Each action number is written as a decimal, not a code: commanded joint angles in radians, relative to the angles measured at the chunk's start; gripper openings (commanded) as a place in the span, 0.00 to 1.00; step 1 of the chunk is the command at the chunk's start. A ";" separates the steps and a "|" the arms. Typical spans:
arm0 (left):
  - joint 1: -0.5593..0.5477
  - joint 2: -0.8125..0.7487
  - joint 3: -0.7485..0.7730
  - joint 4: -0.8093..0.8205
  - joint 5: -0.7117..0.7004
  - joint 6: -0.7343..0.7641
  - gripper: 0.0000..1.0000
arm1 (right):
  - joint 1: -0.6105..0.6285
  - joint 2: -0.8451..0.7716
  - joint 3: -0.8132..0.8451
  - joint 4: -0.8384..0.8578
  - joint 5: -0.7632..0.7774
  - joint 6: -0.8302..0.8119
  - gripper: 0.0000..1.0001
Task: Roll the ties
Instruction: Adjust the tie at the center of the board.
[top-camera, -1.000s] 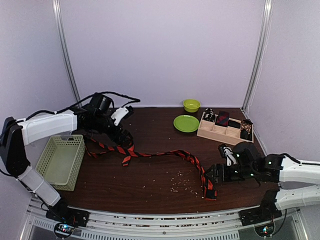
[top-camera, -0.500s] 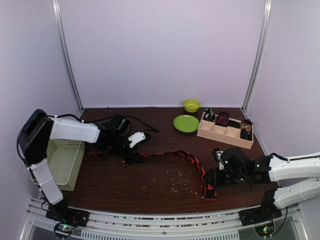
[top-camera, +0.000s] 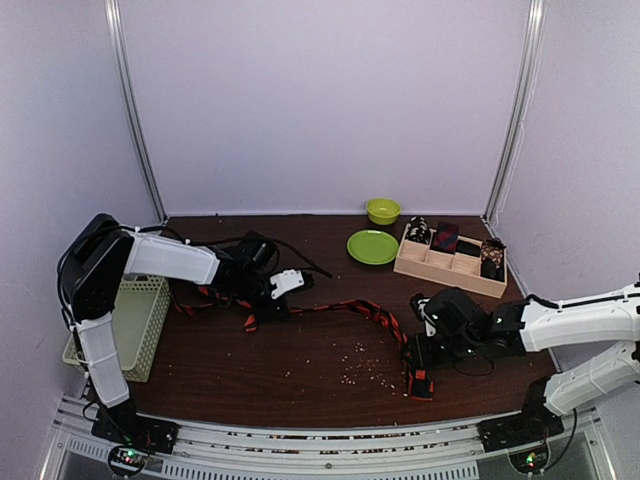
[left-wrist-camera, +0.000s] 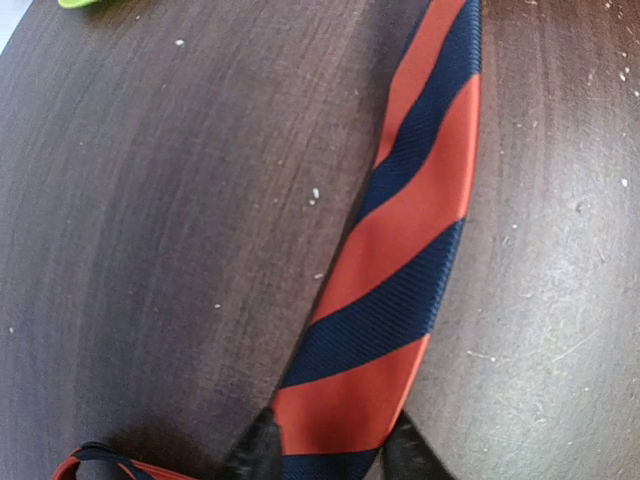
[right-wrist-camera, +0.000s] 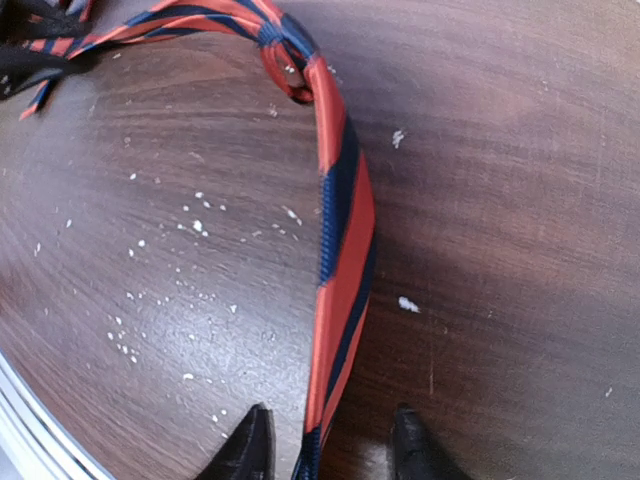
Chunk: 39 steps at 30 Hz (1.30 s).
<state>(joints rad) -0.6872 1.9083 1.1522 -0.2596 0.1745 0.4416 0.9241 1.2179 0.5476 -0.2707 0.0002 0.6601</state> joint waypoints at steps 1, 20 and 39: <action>0.000 0.003 0.033 -0.008 -0.024 0.024 0.31 | -0.009 0.022 0.019 -0.008 -0.017 -0.022 0.29; 0.010 -0.202 0.102 -0.633 0.006 0.103 0.00 | -0.160 -0.032 0.495 -0.729 0.116 -0.565 0.00; 0.046 0.149 0.390 -0.763 0.144 0.135 0.00 | -0.325 0.585 0.582 -0.752 0.062 -0.773 0.00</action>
<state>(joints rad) -0.6769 2.0174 1.4452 -0.9718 0.2996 0.5465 0.6456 1.8000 1.1282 -1.0214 -0.0254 -0.1074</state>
